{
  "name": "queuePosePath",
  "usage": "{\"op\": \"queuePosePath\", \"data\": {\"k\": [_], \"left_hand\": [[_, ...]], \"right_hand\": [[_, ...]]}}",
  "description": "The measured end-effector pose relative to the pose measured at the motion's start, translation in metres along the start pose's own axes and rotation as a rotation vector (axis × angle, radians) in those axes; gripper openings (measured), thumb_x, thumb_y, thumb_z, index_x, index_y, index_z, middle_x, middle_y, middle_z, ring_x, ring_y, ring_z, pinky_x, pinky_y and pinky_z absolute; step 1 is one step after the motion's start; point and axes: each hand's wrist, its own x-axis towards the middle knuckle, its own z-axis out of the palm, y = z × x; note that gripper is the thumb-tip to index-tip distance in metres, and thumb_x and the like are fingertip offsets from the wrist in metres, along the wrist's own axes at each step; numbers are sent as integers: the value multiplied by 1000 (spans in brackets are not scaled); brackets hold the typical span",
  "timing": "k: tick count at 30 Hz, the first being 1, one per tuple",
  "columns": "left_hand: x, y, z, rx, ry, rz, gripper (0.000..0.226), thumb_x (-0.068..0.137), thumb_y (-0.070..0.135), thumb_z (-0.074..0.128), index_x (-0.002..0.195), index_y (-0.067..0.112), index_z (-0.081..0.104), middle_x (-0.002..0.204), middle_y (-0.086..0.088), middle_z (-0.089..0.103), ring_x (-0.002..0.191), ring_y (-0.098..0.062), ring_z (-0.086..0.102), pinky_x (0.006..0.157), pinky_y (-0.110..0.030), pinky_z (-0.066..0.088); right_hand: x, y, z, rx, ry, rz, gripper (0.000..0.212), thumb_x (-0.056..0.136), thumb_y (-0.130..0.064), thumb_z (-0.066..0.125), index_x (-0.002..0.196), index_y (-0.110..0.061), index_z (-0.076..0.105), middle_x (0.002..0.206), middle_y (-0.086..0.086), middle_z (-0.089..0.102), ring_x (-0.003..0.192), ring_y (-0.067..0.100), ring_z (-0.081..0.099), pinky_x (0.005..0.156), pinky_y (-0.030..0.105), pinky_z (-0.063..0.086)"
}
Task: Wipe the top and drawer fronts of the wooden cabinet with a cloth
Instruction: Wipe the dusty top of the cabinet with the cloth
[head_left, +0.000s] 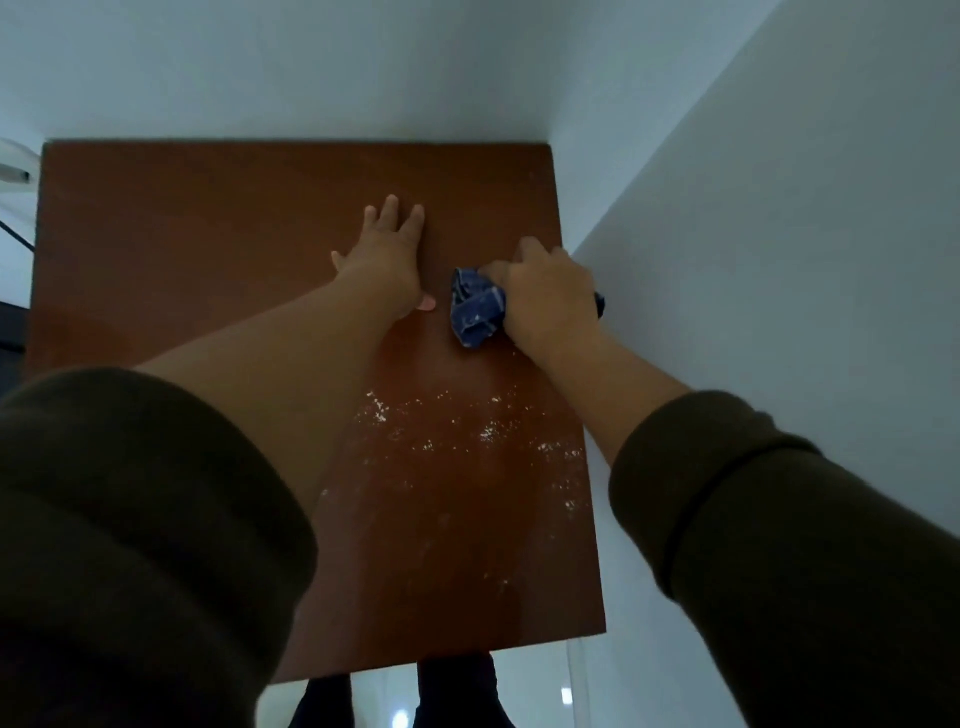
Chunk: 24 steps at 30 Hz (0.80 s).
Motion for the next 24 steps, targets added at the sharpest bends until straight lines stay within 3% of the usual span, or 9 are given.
{"op": "queuePosePath", "data": {"k": [7,14,18,24], "left_hand": [[-27,6,23,-119,116,-112,77,92,21,59,151,28,10,160,-3,-6,147,-23,-6,112,-61,15],[-40,-26,19,43,21,-32,60,100,14,38,151,28,11,160,-1,-4,147,-25,1,117,-44,20],[-47,-66,-6,135,0,-75,56,100,16,38,151,23,16,160,-2,5,145,-27,12,115,-40,23],[-71,-172,-32,222,0,-85,57,99,16,40,151,18,17,159,-6,12,145,-28,15,117,-36,17]], "right_hand": [[-69,-14,14,26,-67,18,38,99,-22,46,136,-26,50,126,11,46,106,30,52,84,34,47],[-55,-19,-3,1,-90,34,31,97,-19,47,126,-23,57,120,10,53,104,32,57,83,37,48],[-32,-40,-23,39,-1,31,32,98,-23,48,128,-26,57,117,10,53,102,32,57,81,35,47],[-1,-126,-38,53,11,-99,33,99,-20,44,130,-28,55,120,10,51,105,34,55,79,37,45]]}}
